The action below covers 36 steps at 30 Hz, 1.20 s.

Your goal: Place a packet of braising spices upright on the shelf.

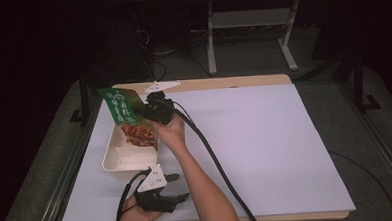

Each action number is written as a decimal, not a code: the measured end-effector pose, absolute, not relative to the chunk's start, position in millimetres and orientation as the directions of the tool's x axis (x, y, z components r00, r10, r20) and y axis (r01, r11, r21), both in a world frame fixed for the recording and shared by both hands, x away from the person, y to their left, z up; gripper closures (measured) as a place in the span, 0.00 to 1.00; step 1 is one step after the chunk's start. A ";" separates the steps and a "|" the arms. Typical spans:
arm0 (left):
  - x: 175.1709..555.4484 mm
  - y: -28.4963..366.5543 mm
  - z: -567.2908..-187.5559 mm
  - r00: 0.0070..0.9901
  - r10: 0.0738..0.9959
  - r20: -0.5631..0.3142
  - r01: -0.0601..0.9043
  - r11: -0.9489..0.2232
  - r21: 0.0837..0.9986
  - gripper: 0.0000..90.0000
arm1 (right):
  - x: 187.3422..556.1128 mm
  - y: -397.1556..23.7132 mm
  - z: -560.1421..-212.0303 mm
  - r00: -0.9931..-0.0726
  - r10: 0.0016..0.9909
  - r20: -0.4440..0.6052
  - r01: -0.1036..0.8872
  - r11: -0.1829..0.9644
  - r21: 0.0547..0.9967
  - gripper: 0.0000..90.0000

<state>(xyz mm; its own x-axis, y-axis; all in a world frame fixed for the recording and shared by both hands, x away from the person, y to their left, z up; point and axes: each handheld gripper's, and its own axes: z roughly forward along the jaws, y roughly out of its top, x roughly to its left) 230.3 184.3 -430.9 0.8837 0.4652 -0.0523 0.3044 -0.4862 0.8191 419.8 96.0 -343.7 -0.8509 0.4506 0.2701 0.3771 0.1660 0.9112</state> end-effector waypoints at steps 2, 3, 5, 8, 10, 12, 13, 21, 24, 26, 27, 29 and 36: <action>230.3 184.2 -431.0 0.884 0.465 -0.053 0.305 -0.487 0.818 0.35 | 419.7 95.5 -345.2 -0.851 0.451 0.270 0.378 0.168 0.911 1.00; 230.3 184.1 -431.0 0.884 0.465 -0.053 0.305 -0.487 0.818 0.35 | 419.2 95.4 -346.2 -0.850 0.451 0.271 0.379 0.168 0.910 0.99; 230.4 183.9 -431.1 0.885 0.463 -0.052 0.304 -0.490 0.817 0.35 | 419.2 94.6 -347.4 -0.852 0.449 0.270 0.378 0.171 0.910 0.99; 230.7 183.5 -431.5 0.887 0.459 -0.046 0.299 -0.496 0.815 0.35 | 419.0 93.3 -348.4 -0.851 0.447 0.275 0.385 0.175 0.906 0.99; 230.6 183.1 -431.7 0.887 0.459 -0.048 0.300 -0.495 0.815 0.35 | 418.8 92.5 -349.1 -0.853 0.447 0.269 0.382 0.184 0.906 0.99; 230.8 183.2 -431.8 0.887 0.459 -0.047 0.299 -0.495 0.816 0.35 | 418.7 91.9 -350.0 -0.856 0.443 0.267 0.381 0.190 0.905 0.99; 230.7 183.2 -431.7 0.887 0.459 -0.046 0.299 -0.496 0.816 0.35 | 418.7 91.6 -350.3 -0.858 0.442 0.262 0.377 0.193 0.906 0.99; 230.2 182.5 -432.1 0.885 0.463 -0.051 0.304 -0.491 0.816 0.35 | 417.4 86.7 -352.4 -0.857 0.438 0.270 0.381 0.188 0.905 0.99; 230.1 182.3 -432.2 0.885 0.463 -0.053 0.306 -0.491 0.816 0.34 | 417.7 85.9 -352.1 -0.858 0.438 0.269 0.382 0.192 0.904 0.99; 230.1 182.1 -432.3 0.884 0.464 -0.054 0.307 -0.491 0.815 0.34 | 417.7 86.7 -351.8 -0.859 0.437 0.265 0.378 0.194 0.905 0.99; 230.1 182.1 -432.3 0.885 0.463 -0.053 0.306 -0.492 0.815 0.34 | 417.5 87.0 -351.9 -0.859 0.436 0.268 0.381 0.194 0.904 0.99; 230.2 182.0 -432.4 0.885 0.463 -0.052 0.306 -0.493 0.815 0.34 | 417.4 87.0 -352.0 -0.859 0.435 0.270 0.382 0.194 0.904 0.99; 230.2 182.1 -432.6 0.886 0.461 -0.052 0.306 -0.496 0.813 0.34 | 418.4 85.2 -351.7 -0.858 0.440 0.266 0.383 0.200 0.902 0.98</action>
